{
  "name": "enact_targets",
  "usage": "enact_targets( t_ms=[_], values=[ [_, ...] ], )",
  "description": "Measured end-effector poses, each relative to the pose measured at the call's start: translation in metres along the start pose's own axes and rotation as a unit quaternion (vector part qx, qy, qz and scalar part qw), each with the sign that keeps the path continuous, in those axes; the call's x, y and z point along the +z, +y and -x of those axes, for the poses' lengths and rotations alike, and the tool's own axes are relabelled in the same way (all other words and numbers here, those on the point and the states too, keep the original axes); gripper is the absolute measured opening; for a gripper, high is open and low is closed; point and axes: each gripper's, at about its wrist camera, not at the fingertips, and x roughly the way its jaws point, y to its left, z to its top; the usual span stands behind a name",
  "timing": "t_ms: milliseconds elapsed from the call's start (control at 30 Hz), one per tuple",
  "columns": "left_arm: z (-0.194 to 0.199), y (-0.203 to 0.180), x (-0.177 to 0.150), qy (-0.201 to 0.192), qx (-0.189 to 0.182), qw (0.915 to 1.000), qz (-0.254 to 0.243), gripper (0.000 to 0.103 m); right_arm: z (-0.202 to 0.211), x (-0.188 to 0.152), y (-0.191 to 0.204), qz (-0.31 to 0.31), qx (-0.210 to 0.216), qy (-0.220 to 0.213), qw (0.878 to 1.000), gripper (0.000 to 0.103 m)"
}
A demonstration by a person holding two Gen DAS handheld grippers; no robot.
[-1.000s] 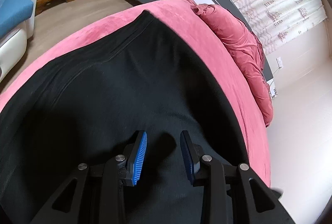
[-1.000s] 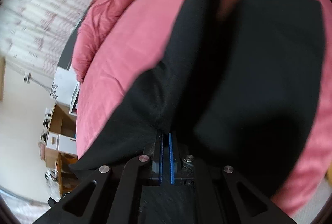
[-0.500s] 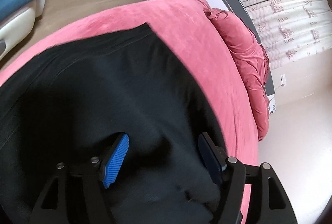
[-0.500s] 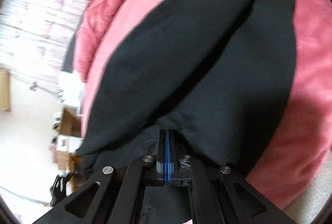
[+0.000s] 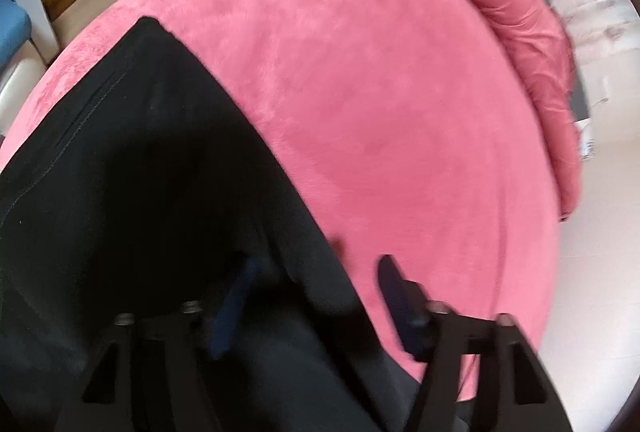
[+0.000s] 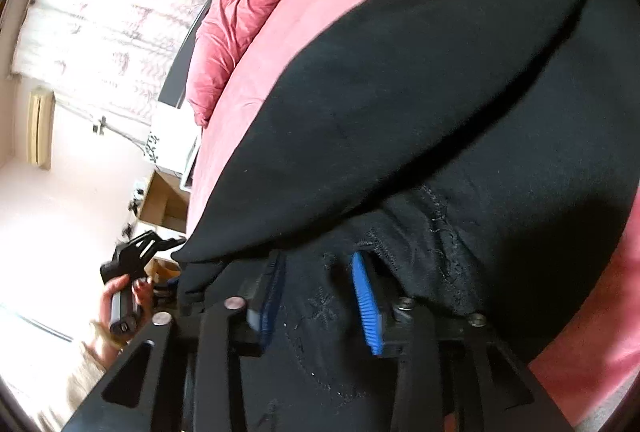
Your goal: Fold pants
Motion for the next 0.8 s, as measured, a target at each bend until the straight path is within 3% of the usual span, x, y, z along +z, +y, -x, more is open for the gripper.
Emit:
enact_targets(
  t_ms=[33,133,233,333,467,500,633,800],
  values=[
    [0.0,0.002,0.0,-0.006,0.006,1.0,0.003,0.027,0.0,0.001,0.003,0.01,-0.005,0.001,1.0,0.041],
    [0.005,0.004,-0.003,-0.022,-0.01,0.9993,-0.03,0.011,0.002,-0.002,0.009,0.036,-0.015,0.003,0.999,0.049],
    [0.024,0.009,-0.01,-0.045,-0.055,0.9965,-0.045,0.009,0.001,0.0,0.01,0.031,-0.014,0.003,0.999,0.053],
    [0.056,0.027,-0.019,-0.071,-0.131,0.9885,-0.028,0.009,-0.009,0.006,0.008,0.018,-0.009,0.005,1.0,0.053],
    [0.103,0.05,-0.04,-0.113,-0.226,0.9672,-0.031,0.008,-0.003,0.001,0.006,0.011,-0.007,0.007,1.0,0.053],
    [0.119,0.057,-0.052,-0.131,-0.25,0.9583,-0.043,0.008,-0.004,0.0,0.006,0.011,-0.004,0.008,1.0,0.053],
    [0.153,0.081,-0.093,-0.177,-0.276,0.9406,-0.086,0.008,-0.014,-0.006,0.011,0.009,-0.005,0.019,1.0,0.054],
    [0.164,0.12,-0.141,-0.205,-0.262,0.9372,-0.104,0.008,-0.022,-0.006,0.007,0.005,-0.005,0.023,1.0,0.054]
  ],
)
